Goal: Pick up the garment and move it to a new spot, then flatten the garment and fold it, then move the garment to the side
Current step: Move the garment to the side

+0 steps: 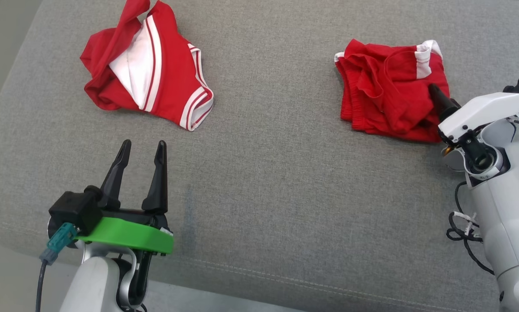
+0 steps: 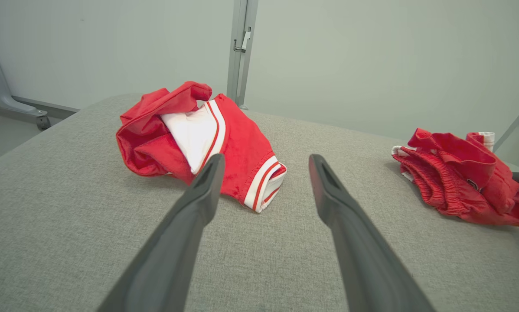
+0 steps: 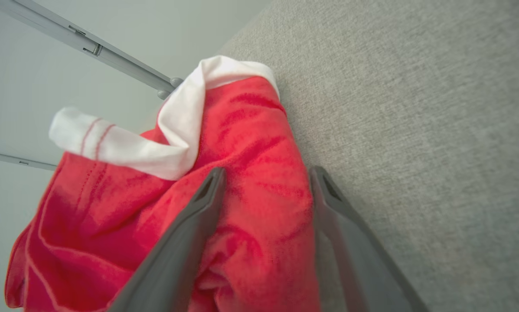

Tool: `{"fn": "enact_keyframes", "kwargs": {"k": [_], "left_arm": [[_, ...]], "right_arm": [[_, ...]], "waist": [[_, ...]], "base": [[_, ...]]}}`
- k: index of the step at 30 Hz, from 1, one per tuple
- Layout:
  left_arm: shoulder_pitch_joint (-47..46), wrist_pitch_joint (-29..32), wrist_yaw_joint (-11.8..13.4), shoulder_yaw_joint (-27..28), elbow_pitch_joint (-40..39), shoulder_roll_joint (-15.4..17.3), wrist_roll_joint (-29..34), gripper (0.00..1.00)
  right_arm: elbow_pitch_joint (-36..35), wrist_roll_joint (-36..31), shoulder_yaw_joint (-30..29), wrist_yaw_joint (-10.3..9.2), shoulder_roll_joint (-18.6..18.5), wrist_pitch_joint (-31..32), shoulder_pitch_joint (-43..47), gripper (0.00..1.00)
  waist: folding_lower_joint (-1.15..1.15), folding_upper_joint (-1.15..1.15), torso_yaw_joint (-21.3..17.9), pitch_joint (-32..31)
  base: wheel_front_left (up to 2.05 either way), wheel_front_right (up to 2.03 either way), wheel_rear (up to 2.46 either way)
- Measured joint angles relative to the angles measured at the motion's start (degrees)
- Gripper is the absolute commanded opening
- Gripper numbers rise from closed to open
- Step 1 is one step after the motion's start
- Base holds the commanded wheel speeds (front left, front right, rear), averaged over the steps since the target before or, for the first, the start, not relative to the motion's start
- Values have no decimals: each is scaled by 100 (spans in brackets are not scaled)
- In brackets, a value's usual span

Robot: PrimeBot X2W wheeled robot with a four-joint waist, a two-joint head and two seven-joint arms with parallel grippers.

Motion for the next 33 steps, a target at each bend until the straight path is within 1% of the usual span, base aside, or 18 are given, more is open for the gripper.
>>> {"fn": "enact_keyframes", "kwargs": {"k": [4,8,9,10,11,12,17,23,27,29,32,33], "left_arm": [[-1,0,0,0,1,-1,-9,100],[-1,0,0,102,3,-9,-9,100],[-1,0,0,109,3,-10,-9,100],[-1,0,0,118,5,-10,-9,100],[-1,0,0,124,9,-11,-9,100],[-1,0,0,131,14,-11,-9,100],[-1,0,0,191,20,-13,-8,100],[-1,0,0,198,32,-14,2,100],[-1,0,0,218,34,-14,7,100],[0,0,0,237,33,-14,10,100],[2,0,0,259,32,-15,10,100],[3,0,0,267,31,-15,10,100]], "right_arm": [[270,56,-147,-169,-77,79,-119,100],[479,278,-222,-170,-12,189,-215,100],[522,337,-235,-138,27,236,-242,91],[560,393,-237,-94,55,278,-271,58],[589,432,-226,-53,77,310,-293,36],[614,442,-209,-4,93,338,-305,0],[735,442,-79,210,203,337,-339,0],[791,376,-4,448,194,126,-455,0],[808,283,23,533,151,-24,-566,0],[824,182,124,536,71,-68,-621,0],[818,-309,500,594,-205,-170,-692,0],[815,-335,488,602,-266,-212,-743,0]], "waist": [[0,0,57,30],[0,0,87,44],[0,0,90,45],[0,0,91,45],[0,0,91,44],[0,0,90,42],[0,0,37,5],[0,0,-79,-88],[0,0,-173,-161],[0,0,-228,-196],[0,0,-316,-245],[0,0,-348,-259]], "base": [[0,0,0],[0,0,0],[0,0,0],[0,0,0],[0,0,0],[0,0,0],[0,0,0],[0,0,0],[0,0,0],[0,0,0],[0,0,0],[0,0,0]]}}
